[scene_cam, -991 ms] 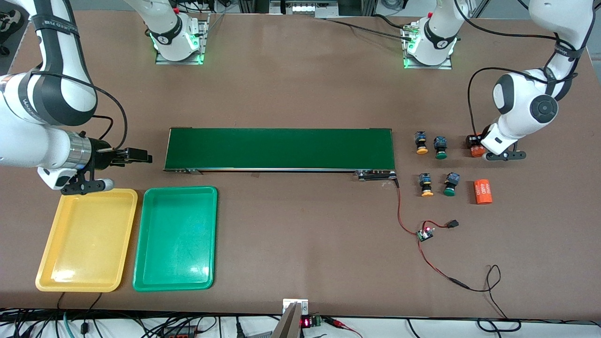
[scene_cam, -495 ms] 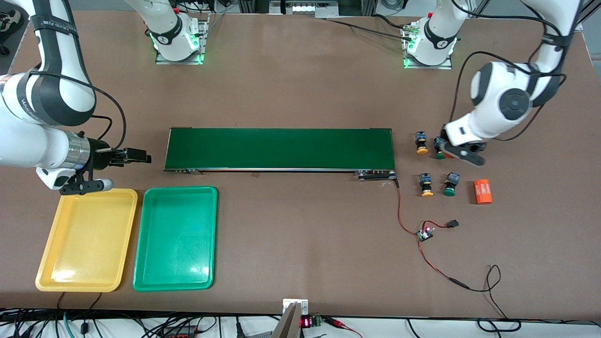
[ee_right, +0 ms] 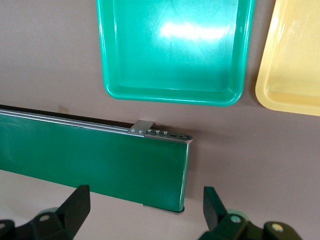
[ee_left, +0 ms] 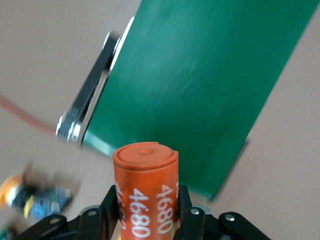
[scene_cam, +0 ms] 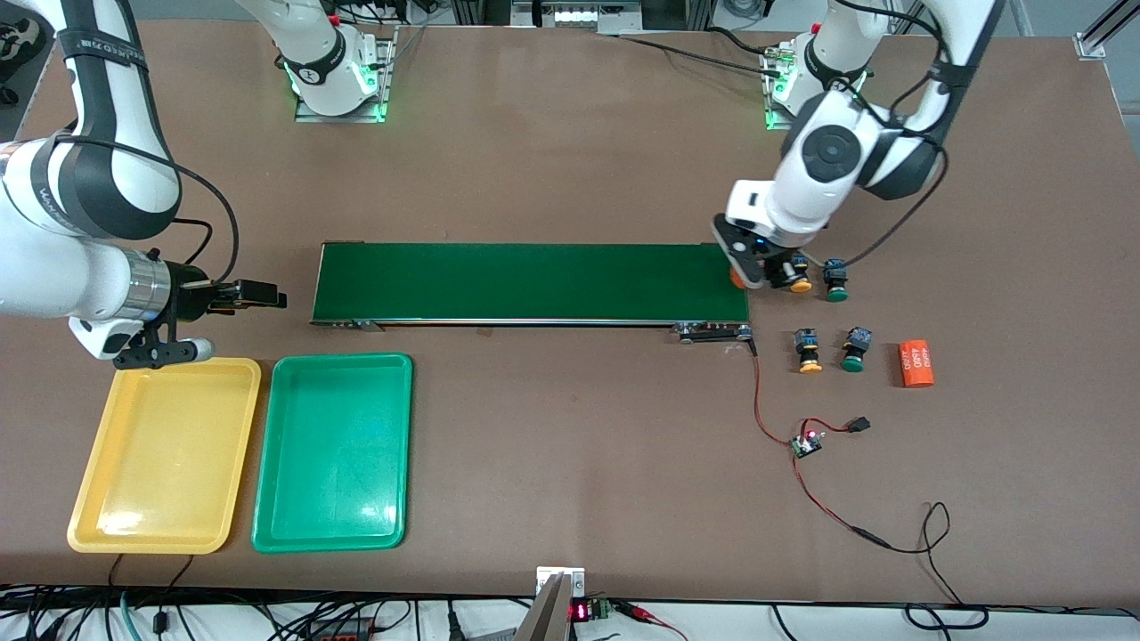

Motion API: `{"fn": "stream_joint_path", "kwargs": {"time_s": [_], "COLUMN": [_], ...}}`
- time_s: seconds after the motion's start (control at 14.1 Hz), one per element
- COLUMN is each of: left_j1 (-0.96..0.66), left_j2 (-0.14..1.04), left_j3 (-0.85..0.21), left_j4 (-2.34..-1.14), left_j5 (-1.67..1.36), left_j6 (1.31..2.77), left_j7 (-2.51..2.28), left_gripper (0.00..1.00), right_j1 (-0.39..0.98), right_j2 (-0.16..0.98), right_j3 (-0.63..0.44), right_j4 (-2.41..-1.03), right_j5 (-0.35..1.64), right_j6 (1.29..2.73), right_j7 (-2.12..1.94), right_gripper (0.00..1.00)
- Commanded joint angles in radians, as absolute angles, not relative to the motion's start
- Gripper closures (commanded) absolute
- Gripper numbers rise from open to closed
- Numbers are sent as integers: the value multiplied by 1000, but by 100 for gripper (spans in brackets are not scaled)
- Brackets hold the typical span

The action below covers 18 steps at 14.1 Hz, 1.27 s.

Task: Sort buttons by color to trays
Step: 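Place the orange battery on the green conveyor belt with the left gripper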

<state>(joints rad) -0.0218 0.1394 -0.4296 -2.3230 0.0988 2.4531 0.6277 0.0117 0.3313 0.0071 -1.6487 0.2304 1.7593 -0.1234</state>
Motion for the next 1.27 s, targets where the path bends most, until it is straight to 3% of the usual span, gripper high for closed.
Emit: {"fn": "stream_joint_path", "kwargs": {"time_s": [0.0,0.14,0.35,0.5,0.57,0.71,0.99,1.2], "left_j1": [-92,-132,-147,-146,-146,-144,-106,-95], "left_j2": [234,273,297,301,301,304,220,210], "left_j3": [-430,-428,-428,-428,-428,-426,-394,-258], "left_j4": [-2203,-2174,-2174,-2181,-2181,-2183,-2162,-2096], "left_j5": [91,106,110,109,109,107,89,87], "left_j6": [2462,2477,2480,2480,2477,2470,2358,2278], "left_j7": [702,718,768,843,853,859,835,711], "left_gripper": [91,88,74,74,67,0,0,0], "right_j1": [2,-2,2,2,2,2,14,52], "right_j2": [325,325,325,325,325,325,289,169], "right_j3": [11,11,11,11,11,11,9,12], "right_j4": [-1652,-1652,-1652,-1652,-1652,-1654,-1729,-1918], "right_j5": [245,247,245,245,245,245,241,230], "right_j6": [1749,1749,1749,1749,1749,1749,1785,1926], "right_j7": [-143,-143,-143,-143,-143,-143,-137,-129], "right_gripper": [0,0,0,0,0,0,0,0]}}
